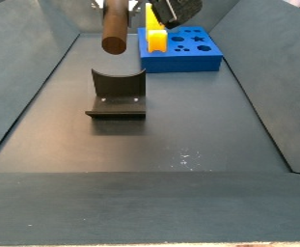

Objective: Pick up the round object. Move up. Place the round object on the fixture. Regrasp the round object. Move to above the board. Insert the round object.
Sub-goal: Place the round object on the fixture.

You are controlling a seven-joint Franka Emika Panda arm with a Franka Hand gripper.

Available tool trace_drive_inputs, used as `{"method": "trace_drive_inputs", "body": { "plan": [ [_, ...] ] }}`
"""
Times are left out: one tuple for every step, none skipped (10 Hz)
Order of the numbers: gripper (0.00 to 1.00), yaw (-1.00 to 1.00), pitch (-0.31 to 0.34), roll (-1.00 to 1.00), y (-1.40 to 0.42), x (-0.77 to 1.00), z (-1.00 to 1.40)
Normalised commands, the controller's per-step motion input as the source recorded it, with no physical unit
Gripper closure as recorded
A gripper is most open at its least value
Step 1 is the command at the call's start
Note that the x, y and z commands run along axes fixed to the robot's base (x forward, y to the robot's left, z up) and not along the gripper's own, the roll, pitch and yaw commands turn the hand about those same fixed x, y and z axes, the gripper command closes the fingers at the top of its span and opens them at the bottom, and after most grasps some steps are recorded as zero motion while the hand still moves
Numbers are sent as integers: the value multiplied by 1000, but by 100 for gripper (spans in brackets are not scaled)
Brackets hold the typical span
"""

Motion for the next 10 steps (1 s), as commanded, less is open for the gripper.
{"method": "trace_drive_inputs", "body": {
  "plan": [
    [100,-183,293,-742,56,83,-26],
    [100,-196,220,-577,49,84,-20],
    [100,-199,129,-425,43,74,-20],
    [100,-195,75,-358,44,64,-15],
    [100,-41,261,-1000,138,128,-1000],
    [100,-41,248,-1000,139,135,-1000],
    [100,-76,278,-1000,142,142,-1000],
    [100,-134,335,-1000,137,155,-1000],
    [100,-167,352,-1000,138,159,-1000],
    [100,-197,353,-989,144,166,-1000]
  ]
}}
